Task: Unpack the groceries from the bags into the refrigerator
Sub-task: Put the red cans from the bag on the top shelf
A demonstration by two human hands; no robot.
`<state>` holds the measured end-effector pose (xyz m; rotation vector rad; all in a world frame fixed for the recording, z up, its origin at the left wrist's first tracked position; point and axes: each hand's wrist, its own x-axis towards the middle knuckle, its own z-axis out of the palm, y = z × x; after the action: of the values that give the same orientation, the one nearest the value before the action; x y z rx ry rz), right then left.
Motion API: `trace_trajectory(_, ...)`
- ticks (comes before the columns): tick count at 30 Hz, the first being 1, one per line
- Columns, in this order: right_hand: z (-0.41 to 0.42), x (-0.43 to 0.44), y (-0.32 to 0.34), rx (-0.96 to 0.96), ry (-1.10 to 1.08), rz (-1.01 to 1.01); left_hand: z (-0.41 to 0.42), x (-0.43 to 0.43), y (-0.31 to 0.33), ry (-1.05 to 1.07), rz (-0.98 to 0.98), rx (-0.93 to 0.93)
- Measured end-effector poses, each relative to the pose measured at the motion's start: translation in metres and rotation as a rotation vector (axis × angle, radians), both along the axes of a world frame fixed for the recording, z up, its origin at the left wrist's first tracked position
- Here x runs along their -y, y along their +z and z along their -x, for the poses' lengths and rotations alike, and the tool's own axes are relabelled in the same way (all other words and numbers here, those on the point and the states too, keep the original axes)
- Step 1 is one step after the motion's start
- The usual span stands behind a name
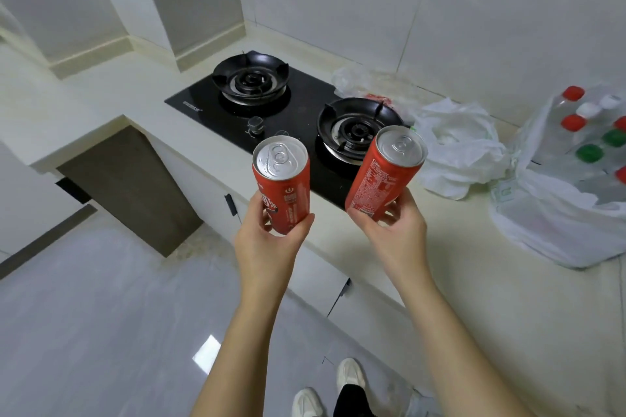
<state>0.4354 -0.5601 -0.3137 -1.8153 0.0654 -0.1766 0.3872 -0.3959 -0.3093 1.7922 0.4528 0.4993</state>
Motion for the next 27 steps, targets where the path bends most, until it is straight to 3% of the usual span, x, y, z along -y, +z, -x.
trace_trajectory(15, 0.004, -0.096, 0.013, 0.025, 0.428, -0.019, 0.062, -0.072, 0.027, 0.401, 0.005, 0.041)
trace_trajectory(27, 0.009, -0.221, 0.018, 0.022, 1.038, -0.033, 0.129, -0.112, 0.038, 1.007, 0.006, -0.047)
